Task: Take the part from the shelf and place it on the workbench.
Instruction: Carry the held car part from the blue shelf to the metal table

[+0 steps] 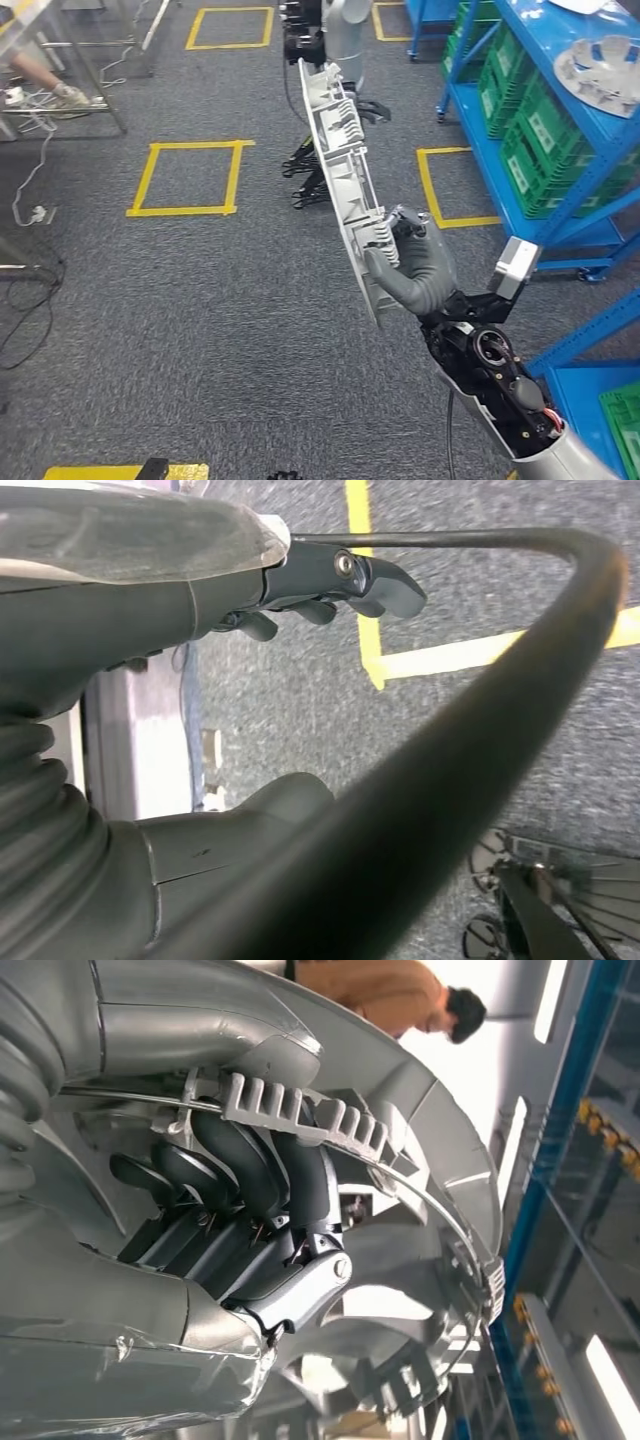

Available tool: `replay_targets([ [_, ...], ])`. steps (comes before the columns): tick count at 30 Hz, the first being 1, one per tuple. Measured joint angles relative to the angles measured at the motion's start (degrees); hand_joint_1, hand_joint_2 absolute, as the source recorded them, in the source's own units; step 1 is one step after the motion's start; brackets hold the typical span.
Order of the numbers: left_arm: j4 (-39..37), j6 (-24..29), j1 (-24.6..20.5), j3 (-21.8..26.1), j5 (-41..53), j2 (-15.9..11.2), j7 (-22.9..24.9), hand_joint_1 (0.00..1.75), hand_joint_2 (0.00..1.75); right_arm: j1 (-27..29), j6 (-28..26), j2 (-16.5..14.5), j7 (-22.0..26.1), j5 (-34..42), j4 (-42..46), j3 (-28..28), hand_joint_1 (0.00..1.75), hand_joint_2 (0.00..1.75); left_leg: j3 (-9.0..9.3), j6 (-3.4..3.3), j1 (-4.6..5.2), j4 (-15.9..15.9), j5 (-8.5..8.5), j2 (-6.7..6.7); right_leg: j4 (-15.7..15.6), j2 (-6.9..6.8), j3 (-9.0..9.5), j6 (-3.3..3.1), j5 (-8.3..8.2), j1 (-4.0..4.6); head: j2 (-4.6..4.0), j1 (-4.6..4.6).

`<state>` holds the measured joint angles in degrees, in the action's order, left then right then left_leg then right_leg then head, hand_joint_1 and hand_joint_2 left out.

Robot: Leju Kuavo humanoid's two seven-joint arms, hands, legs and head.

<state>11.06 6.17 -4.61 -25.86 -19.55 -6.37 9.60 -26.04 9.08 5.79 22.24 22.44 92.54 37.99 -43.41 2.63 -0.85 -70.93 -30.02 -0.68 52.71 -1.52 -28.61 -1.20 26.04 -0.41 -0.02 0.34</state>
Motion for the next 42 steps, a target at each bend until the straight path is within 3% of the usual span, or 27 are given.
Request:
replay_targets([
  [1, 0.0, 0.0, 0.05, 0.0, 0.0, -0.03, 0.04, 0.0, 1.75, 0.16, -0.03, 0.0, -0.02, -0.06, 0.0, 0.0, 1.75, 1.75, 0.12, 0.29, -0.22, 0.08, 0.58, 0.25, 0.04, -0.8, -0.01, 0.09, 0.09, -0.05, 0.0, -0.22],
  [2, 0.0, 0.01, 0.11, 0.0, -0.02, -0.08, 0.09, 0.0, 1.75, 0.3, -0.02, 0.0, -0.03, -0.11, -0.01, 0.0, 1.75, 1.75, 1.56, 0.55, -0.44, 2.66, 2.1, 0.68, 0.14, -1.52, -0.01, 0.28, 0.21, -0.14, 0.0, -0.48],
  [4, 0.0, 0.01, 0.08, -0.01, -0.07, -0.2, 0.15, 0.0, 1.75, 0.4, 0.13, 0.0, -0.01, -0.19, -0.01, -0.01, 1.75, 1.75, 6.41, 0.83, -0.6, 11.27, 5.6, 2.77, 0.6, -2.74, -0.02, 0.92, 0.71, -0.16, -0.01, -1.03],
  [6, 0.0, 0.01, -0.1, -0.03, -0.13, -0.26, 0.15, 0.0, 1.75, 0.37, 0.33, 0.0, 0.02, -0.3, 0.0, -0.02, 1.75, 1.75, 9.01, 0.26, -0.39, 16.16, 6.95, 4.09, 1.07, -3.76, 0.08, 1.69, 1.32, 0.11, 0.0, -1.33],
  [9, 0.0, 0.0, -0.05, -0.09, -0.23, -0.35, 0.15, 0.0, 1.75, 0.31, 0.45, -0.02, 0.04, -0.38, 0.01, -0.03, 1.75, 1.75, 9.11, -1.07, -0.23, 16.44, 6.78, 2.57, 1.25, -4.83, 0.6, 2.62, 2.08, 0.04, 0.01, -0.94],
  [11, 0.0, -0.02, 0.0, -0.13, -0.26, -0.44, 0.15, 0.0, 1.75, 0.3, 0.44, -0.02, 0.04, -0.38, 0.03, -0.06, 1.75, 1.75, 9.34, -1.82, -0.4, 16.55, 6.79, 1.47, 3.93, -2.69, -0.33, 3.09, 4.14, -0.37, 0.0, -0.51],
  [13, 0.0, -0.05, -0.09, -0.15, -0.25, -0.54, 0.15, 0.0, 1.75, 0.33, 0.43, -0.01, 0.05, -0.38, 0.04, -0.13, 1.75, 1.75, 9.45, -2.34, -0.28, 16.59, 6.75, 0.38, 11.91, 0.37, -3.92, 3.2, 8.16, -0.53, 0.0, 0.23],
  [14, 0.0, -0.07, -0.15, -0.17, -0.25, -0.57, 0.15, 0.0, 1.75, 0.37, 0.43, -0.01, 0.05, -0.38, 0.04, -0.19, 1.75, 1.75, 9.47, -2.49, -0.14, 16.58, 6.72, -0.28, 16.53, 1.04, -6.2, 3.15, 9.91, -0.53, 0.0, 0.59],
  [15, 0.0, -0.09, -0.17, -0.19, -0.25, -0.59, 0.15, 0.0, 1.75, 0.46, 0.43, 0.0, 0.04, -0.38, 0.03, -0.25, 1.75, 1.75, 9.5, -2.57, 0.0, 16.57, 6.69, -1.02, 19.75, 1.31, -7.94, 3.08, 10.66, -0.51, 0.0, 0.84],
  [16, 0.0, -0.09, -0.17, -0.23, -0.25, -0.6, 0.15, 0.0, 1.75, 0.54, 0.42, 0.0, 0.03, -0.38, 0.03, -0.31, 1.75, 1.75, 9.57, -2.62, 0.12, 16.55, 6.67, -1.8, 20.69, 1.42, -8.69, 2.93, 10.16, -0.51, 0.0, 1.01],
  [17, 0.0, -0.1, -0.16, -0.27, -0.25, -0.6, 0.15, 0.0, 1.75, 0.62, 0.41, 0.0, 0.02, -0.38, 0.02, -0.37, 1.75, 1.75, 9.67, -2.62, 0.19, 16.53, 6.65, -2.61, 19.06, 1.57, -8.26, 2.69, 8.46, -0.5, -0.01, 1.15],
  [18, 0.0, -0.1, -0.15, -0.31, -0.24, -0.6, 0.15, 0.0, 1.75, 0.66, 0.4, 0.0, 0.02, -0.38, 0.02, -0.44, 1.75, 1.75, 9.81, -2.6, 0.21, 16.51, 6.63, -3.41, 15.35, 2.09, -6.86, 2.38, 5.95, -0.49, -0.01, 1.29],
  [20, 0.0, -0.1, -0.17, -0.37, -0.19, -0.56, 0.15, 0.0, 1.75, 0.66, 0.38, 0.0, 0.04, -0.38, 0.03, -0.68, 1.75, 1.75, 9.89, -2.45, 0.21, 16.46, 6.63, -4.92, 7.01, 4.74, -3.47, 1.75, 1.87, -0.52, -0.01, 1.62],
  [22, 0.0, -0.1, -0.17, -0.45, -0.1, -0.55, 0.15, 0.0, 1.75, 0.63, 0.34, 0.0, 0.05, -0.37, 0.06, -0.88, 1.75, 1.75, 9.49, -1.97, 0.05, 16.44, 6.82, -6.25, 2.97, 6.39, -1.61, 1.45, 0.98, -0.42, 0.0, 1.87],
  [24, -0.03, -0.1, 0.07, -0.61, -0.02, -0.67, 0.15, 0.0, 1.75, 0.63, 0.22, 0.0, -0.01, -0.36, 0.08, -0.95, 1.75, 1.75, 9.03, -1.21, -0.08, 16.64, 7.17, -7.37, 2.08, 5.32, -0.94, 1.24, 1.03, -0.45, 0.0, 1.99],
  [26, -0.07, -0.1, 0.23, -0.72, 0.05, -0.77, 0.16, 0.0, 1.75, 0.67, 0.05, 0.0, -0.12, -0.34, 0.14, -1.07, 1.75, 1.75, 8.01, -0.59, 0.16, 15.05, 6.03, -5.4, 1.14, 3.84, -0.49, 0.8, 0.5, -0.71, -0.01, 1.57],
  [28, -0.08, -0.1, 0.07, -0.75, 0.13, -0.84, 0.16, 0.0, 1.75, 0.74, -0.19, 0.0, -0.17, -0.32, 0.28, -1.38, 1.75, 1.75, 4.85, -0.16, 0.31, 8.62, 2.53, -1.61, 0.59, 2.21, -0.31, 0.45, 0.19, -0.65, 0.0, 0.64],
  [30, -0.09, -0.15, -0.04, -0.86, 0.16, -0.92, 0.15, 0.0, 1.75, 1.0, -0.42, 0.01, -0.22, -0.32, 0.38, -1.75, 1.75, 1.75, 1.17, 0.25, 0.13, 1.16, -0.28, -0.08, 0.59, 0.55, -0.35, 0.33, 0.26, -0.5, 0.0, -0.07],
  [31, -0.09, -0.17, -0.01, -0.92, 0.16, -0.94, 0.15, 0.0, 1.75, 1.19, -0.49, 0.02, -0.25, -0.32, 0.39, -1.92, 1.75, 1.75, 0.48, 0.43, 0.01, -0.17, -0.26, 0.15, 0.6, -0.25, -0.34, 0.34, 0.34, -0.5, 0.0, -0.29],
  [32, -0.09, -0.19, 0.03, -0.99, 0.16, -0.96, 0.15, 0.0, 1.75, 1.38, -0.53, 0.03, -0.28, -0.32, 0.42, -2.07, 1.75, 1.75, 0.95, 0.59, -0.12, 0.75, 0.76, 0.37, 0.64, -0.98, -0.32, 0.42, 0.44, -0.54, 0.0, -0.5],
  [34, -0.08, -0.22, 0.06, -1.14, 0.16, -1.05, 0.15, 0.0, 1.75, 1.57, -0.6, 0.04, -0.33, -0.32, 0.51, -2.28, 1.75, 1.75, 4.95, 0.82, -0.32, 8.27, 4.49, 2.12, 0.88, -2.23, -0.19, 0.84, 0.79, -0.61, -0.01, -1.01],
  [36, -0.08, -0.37, -0.12, -1.32, 0.18, -1.13, 0.19, 0.0, 1.75, 1.63, -0.62, 0.07, -0.34, -0.32, 0.68, -2.47, 1.75, 1.75, 8.38, 0.39, -0.15, 14.82, 6.71, 4.22, 1.37, -3.2, -0.12, 1.52, 1.38, -0.29, -0.01, -1.63],
  [37, -0.08, -0.44, -0.19, -1.4, 0.18, -1.13, 0.27, 0.0, 1.75, 1.67, -0.62, 0.08, -0.35, -0.33, 0.79, -2.57, 1.75, 1.75, 8.97, -0.03, -0.01, 16.03, 6.86, 4.68, 1.54, -3.66, -0.03, 1.83, 1.64, -0.06, -0.01, -1.67],
  [39, -0.09, -0.51, -0.15, -1.54, 0.19, -1.14, 0.52, 0.0, 1.75, 1.8, -0.66, 0.11, -0.36, -0.34, 0.95, -2.77, 1.75, 1.75, 8.94, -1.02, 0.08, 16.06, 6.66, 3.44, 1.61, -4.54, 0.38, 2.37, 2.09, 0.01, -0.01, -1.22],
  [40, -0.09, -0.51, -0.1, -1.58, 0.19, -1.13, 0.67, 0.0, 1.75, 1.88, -0.69, 0.11, -0.37, -0.34, 1.01, -2.84, 1.75, 1.75, 9.01, -1.39, 0.05, 16.06, 6.62, 2.9, 1.92, -4.13, 0.4, 2.68, 2.6, -0.14, -0.01, -0.99],
  [42, -0.09, -0.51, -0.11, -1.64, 0.19, -1.13, 0.86, 0.0, 1.75, 2.04, -0.76, 0.11, -0.38, -0.34, 1.11, -2.97, 1.75, 1.75, 9.2, -2.15, -0.08, 16.14, 6.62, 1.77, 5.63, -1.62, -1.02, 3.1, 5.2, -0.48, -0.01, -0.49],
])
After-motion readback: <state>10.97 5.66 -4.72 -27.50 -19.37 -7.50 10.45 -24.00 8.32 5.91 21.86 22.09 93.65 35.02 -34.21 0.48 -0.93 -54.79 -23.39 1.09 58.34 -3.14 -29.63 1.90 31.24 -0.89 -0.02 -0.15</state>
